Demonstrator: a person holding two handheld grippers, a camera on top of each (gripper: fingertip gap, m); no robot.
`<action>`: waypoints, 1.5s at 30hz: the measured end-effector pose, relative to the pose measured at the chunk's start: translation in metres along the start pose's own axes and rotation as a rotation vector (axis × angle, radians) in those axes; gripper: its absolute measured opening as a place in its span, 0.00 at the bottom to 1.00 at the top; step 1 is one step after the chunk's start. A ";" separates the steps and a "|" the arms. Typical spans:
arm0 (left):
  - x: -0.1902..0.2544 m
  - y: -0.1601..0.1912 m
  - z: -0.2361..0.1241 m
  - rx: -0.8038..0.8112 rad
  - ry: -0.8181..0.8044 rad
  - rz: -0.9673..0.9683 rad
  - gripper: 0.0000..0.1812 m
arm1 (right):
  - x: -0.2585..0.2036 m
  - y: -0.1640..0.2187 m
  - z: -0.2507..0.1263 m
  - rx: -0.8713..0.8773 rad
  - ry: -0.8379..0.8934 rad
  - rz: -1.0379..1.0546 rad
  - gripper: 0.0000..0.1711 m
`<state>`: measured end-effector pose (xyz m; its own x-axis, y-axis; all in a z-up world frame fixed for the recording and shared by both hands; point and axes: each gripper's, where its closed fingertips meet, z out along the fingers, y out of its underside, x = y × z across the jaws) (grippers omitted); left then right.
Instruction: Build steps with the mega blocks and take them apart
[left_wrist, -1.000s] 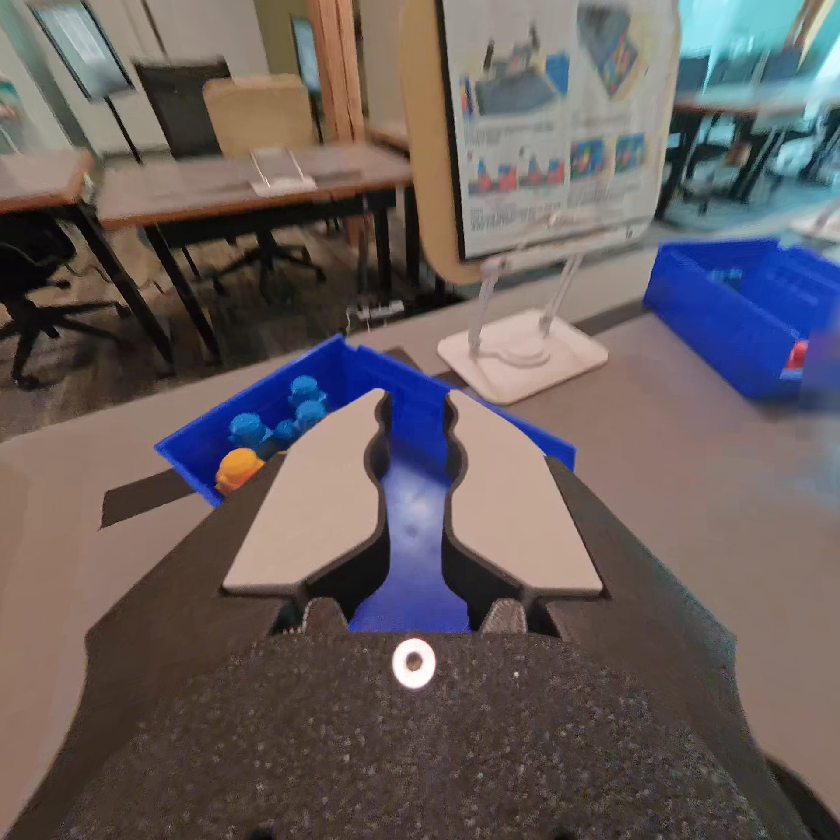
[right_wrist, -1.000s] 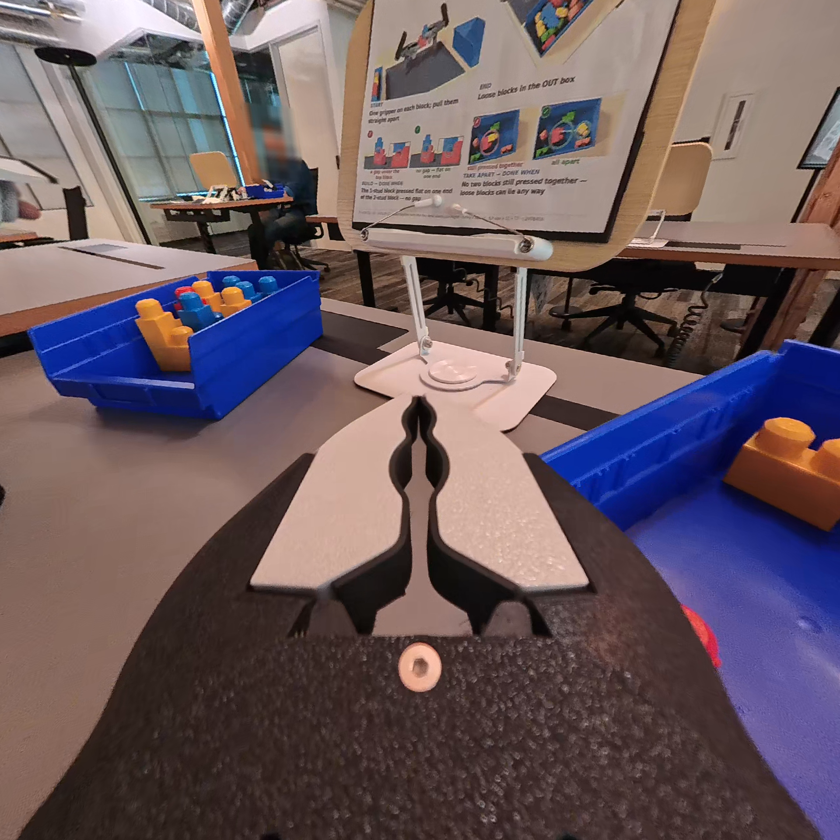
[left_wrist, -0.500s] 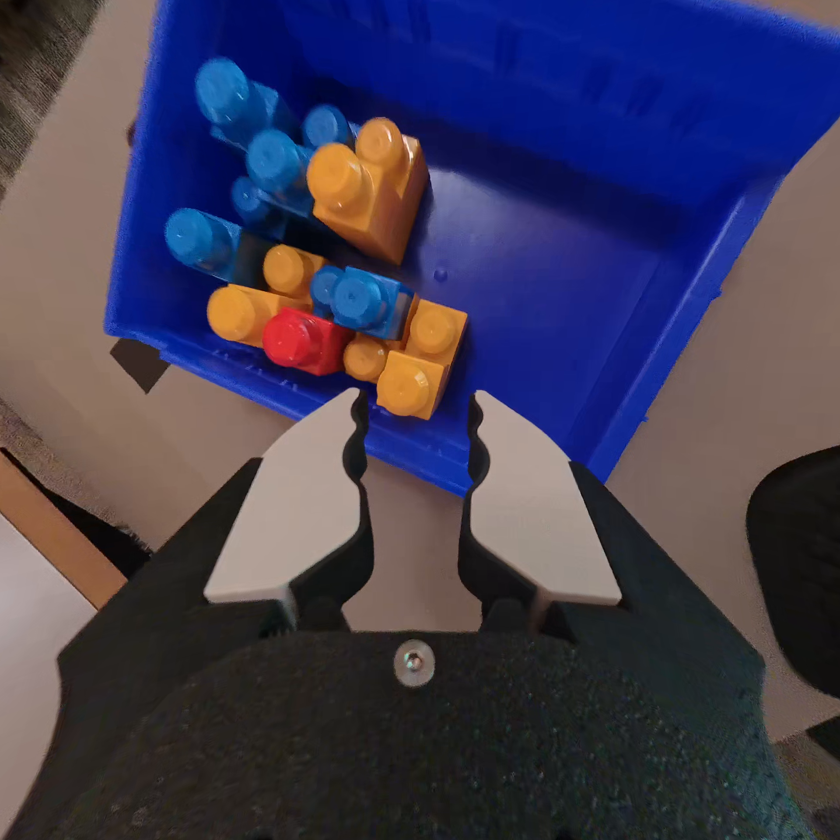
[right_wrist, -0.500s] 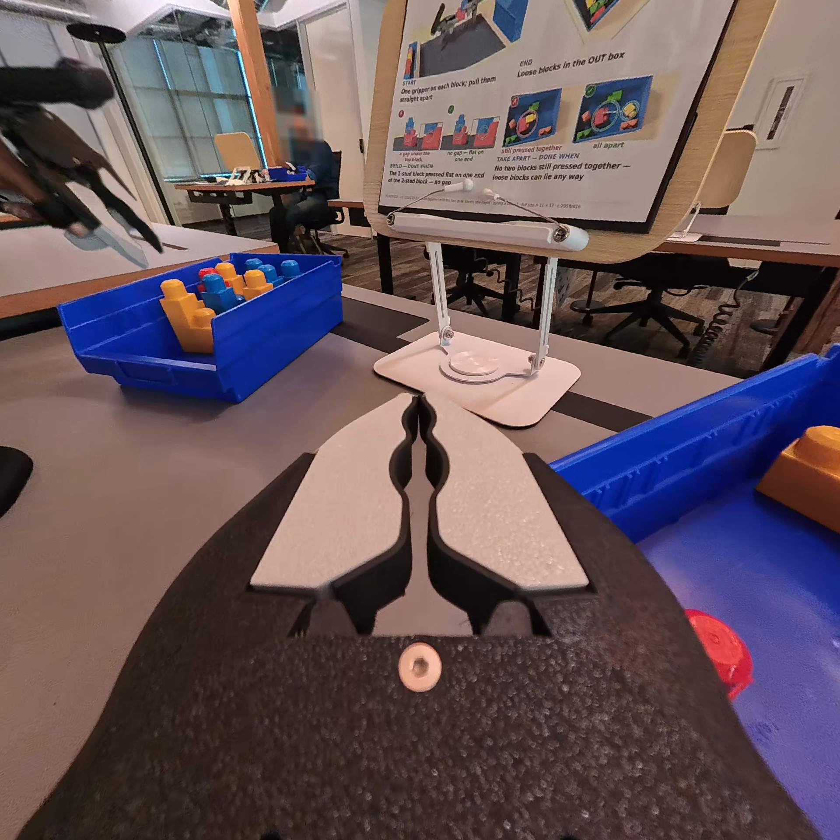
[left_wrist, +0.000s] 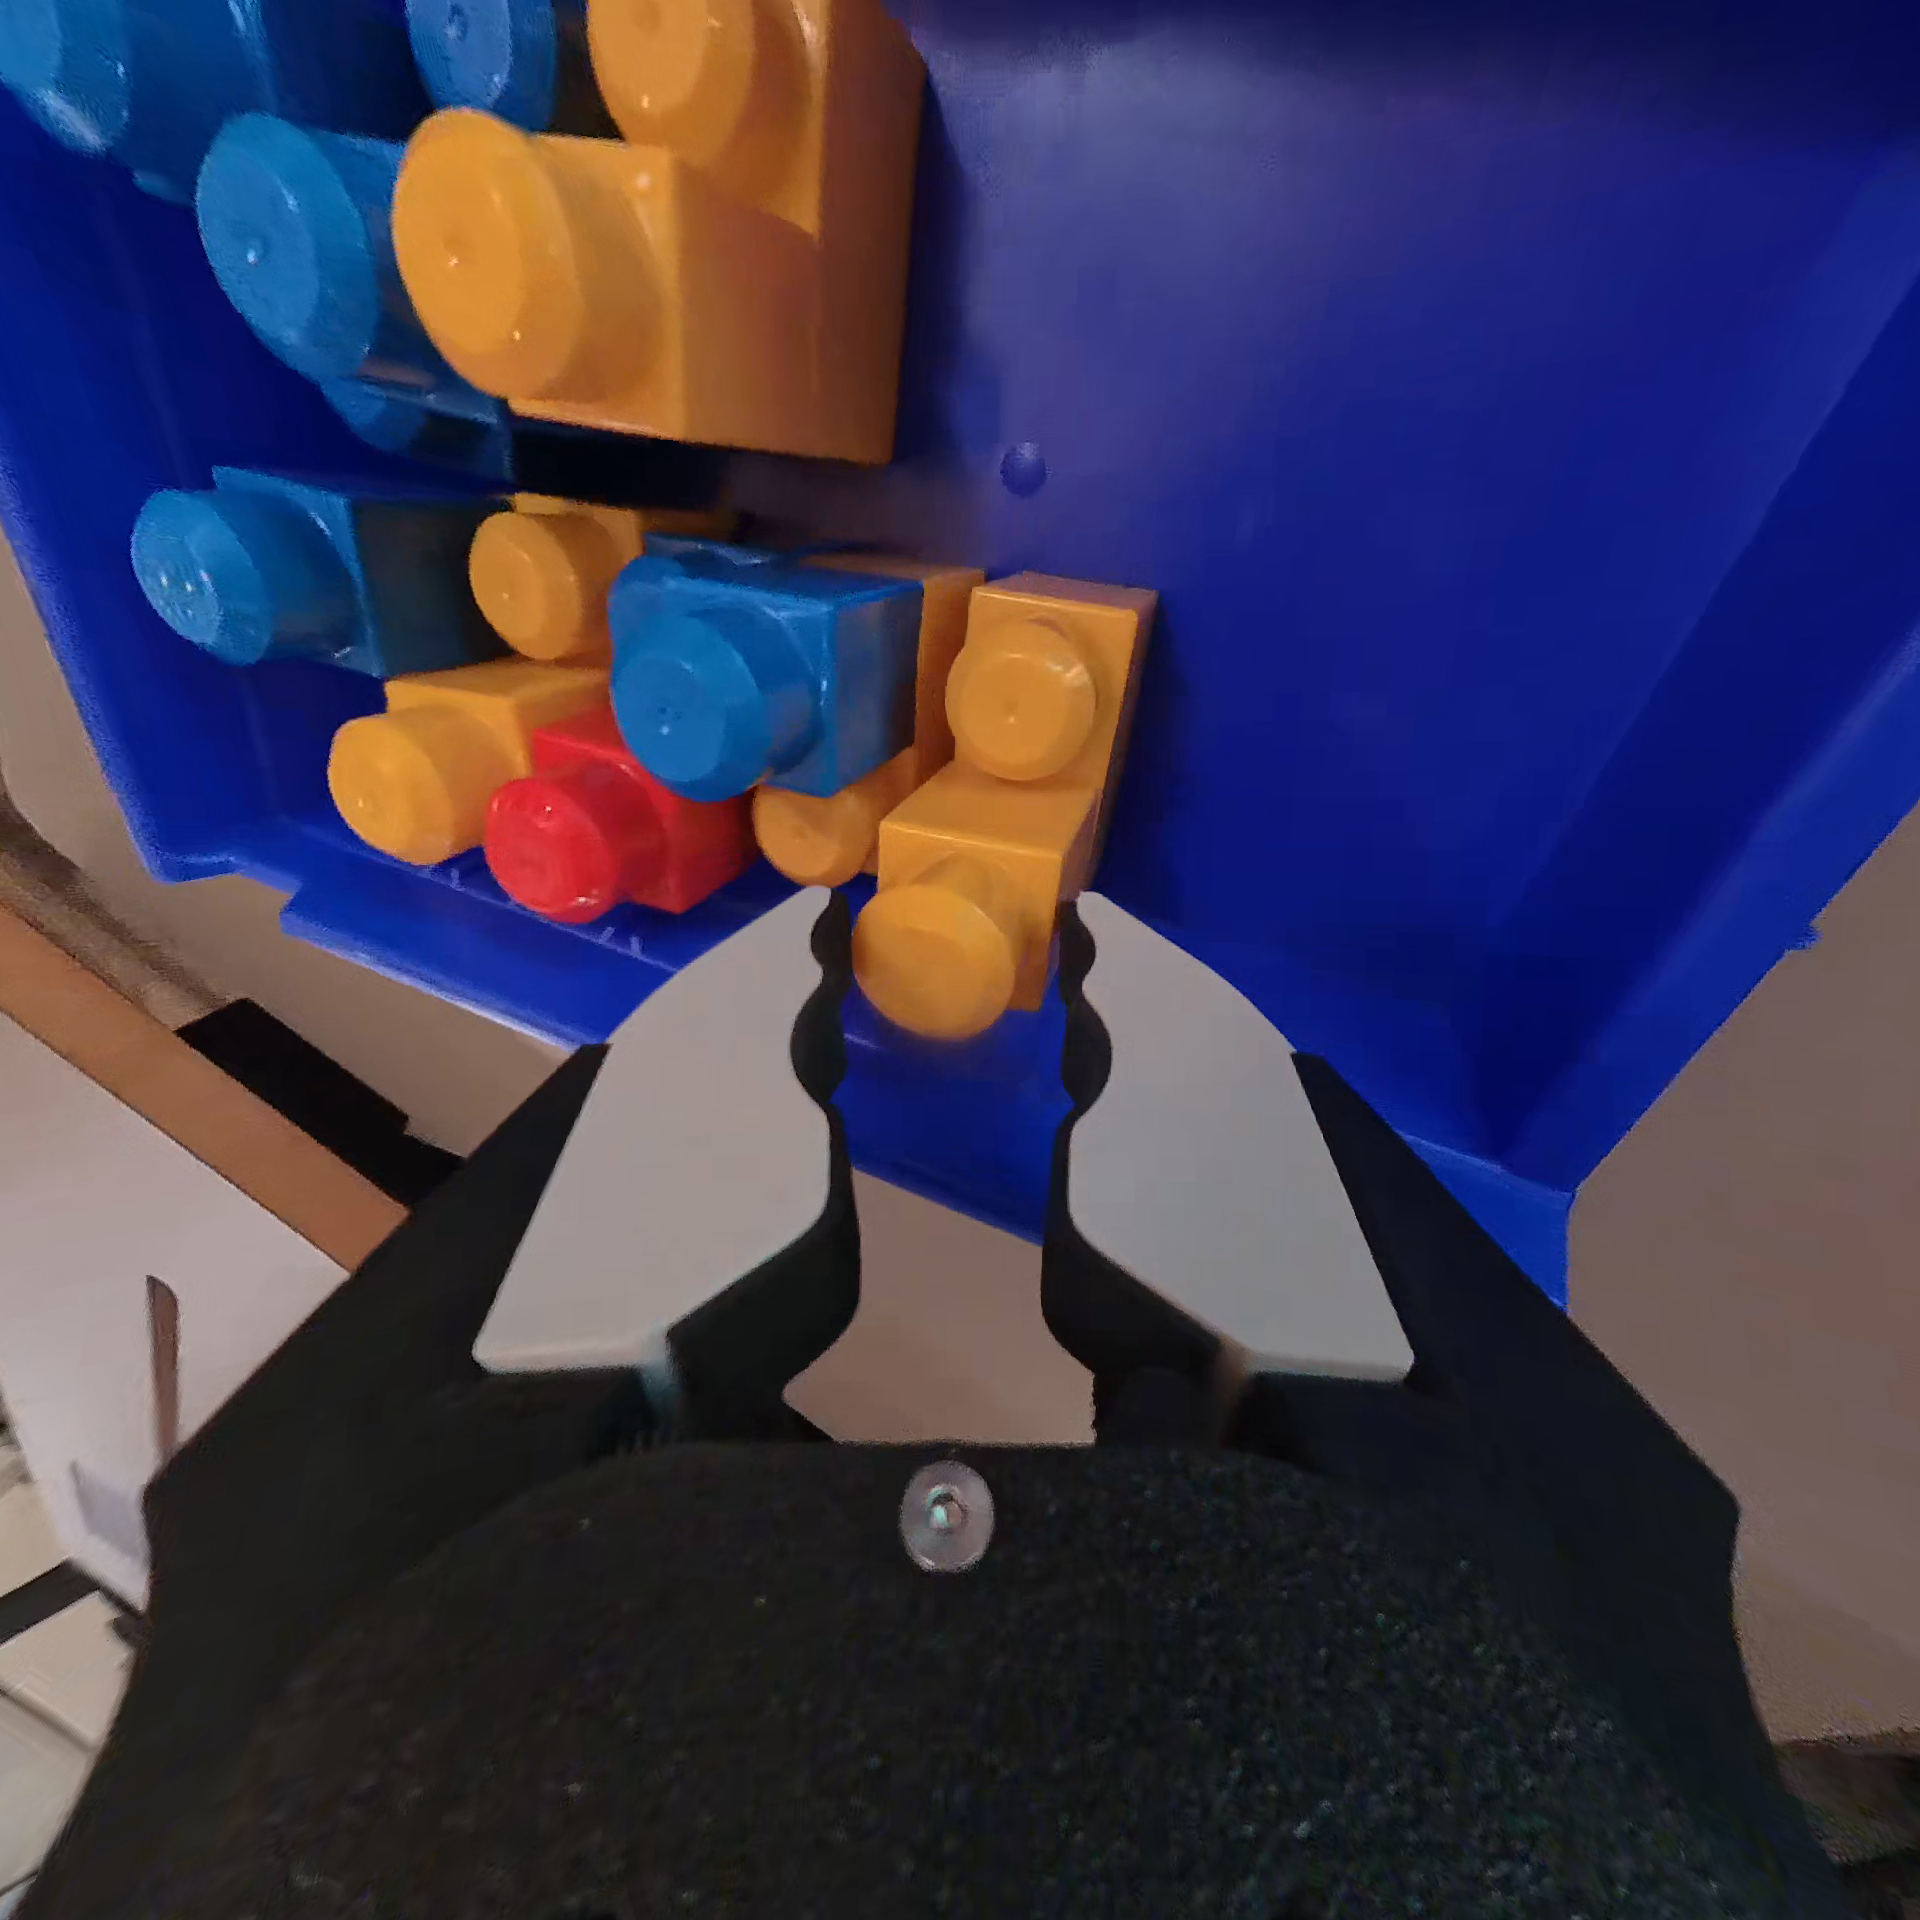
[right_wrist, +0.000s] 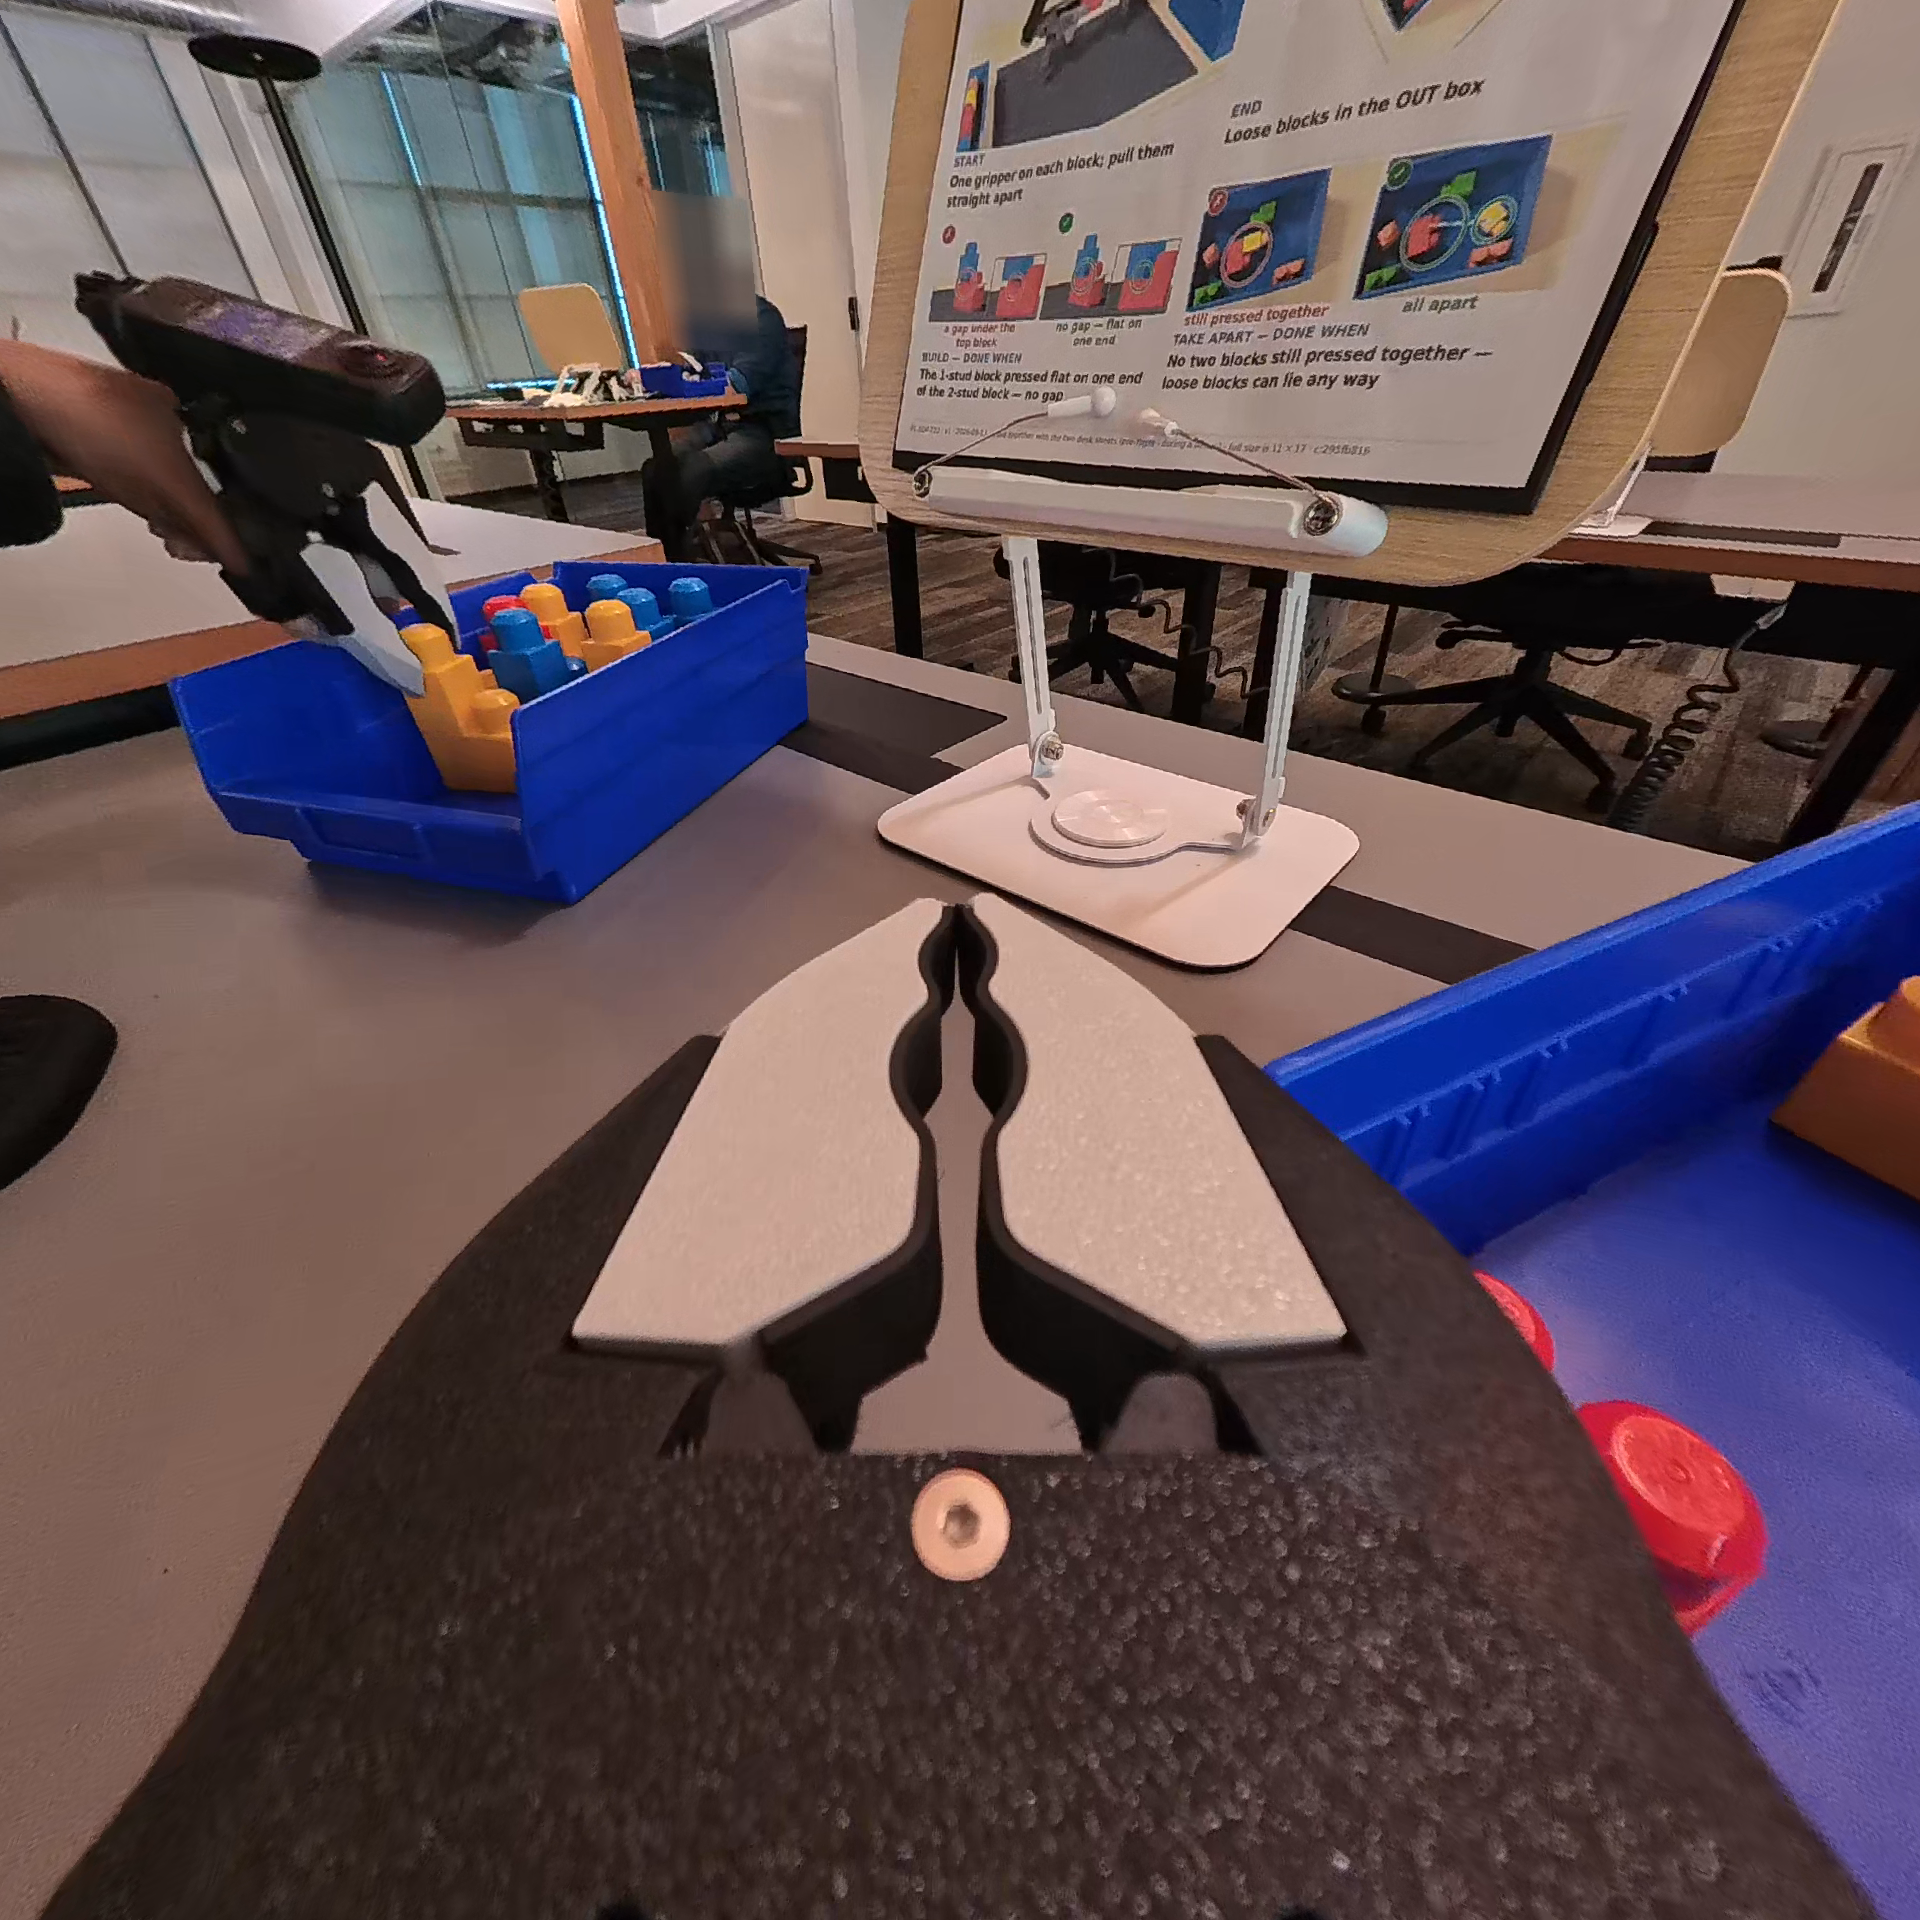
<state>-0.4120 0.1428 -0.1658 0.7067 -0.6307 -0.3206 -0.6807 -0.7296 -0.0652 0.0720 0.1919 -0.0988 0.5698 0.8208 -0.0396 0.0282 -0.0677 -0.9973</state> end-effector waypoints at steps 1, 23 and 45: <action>0.000 0.000 0.001 -0.008 -0.017 0.021 0.22 | 0.000 0.000 0.000 -0.001 -0.001 0.000 0.00; 0.077 -0.093 -0.173 0.206 -0.038 0.266 0.19 | -0.006 -0.004 -0.001 0.008 -0.019 -0.001 0.00; 0.278 -0.172 -0.079 0.264 0.246 0.534 0.19 | -0.006 0.000 0.000 -0.008 -0.031 0.000 0.00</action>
<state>-0.0830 0.0719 -0.1689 0.2598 -0.9540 -0.1494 -0.9533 -0.2287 -0.1973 0.0688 0.1867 -0.0988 0.5444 0.8378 -0.0412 0.0353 -0.0720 -0.9968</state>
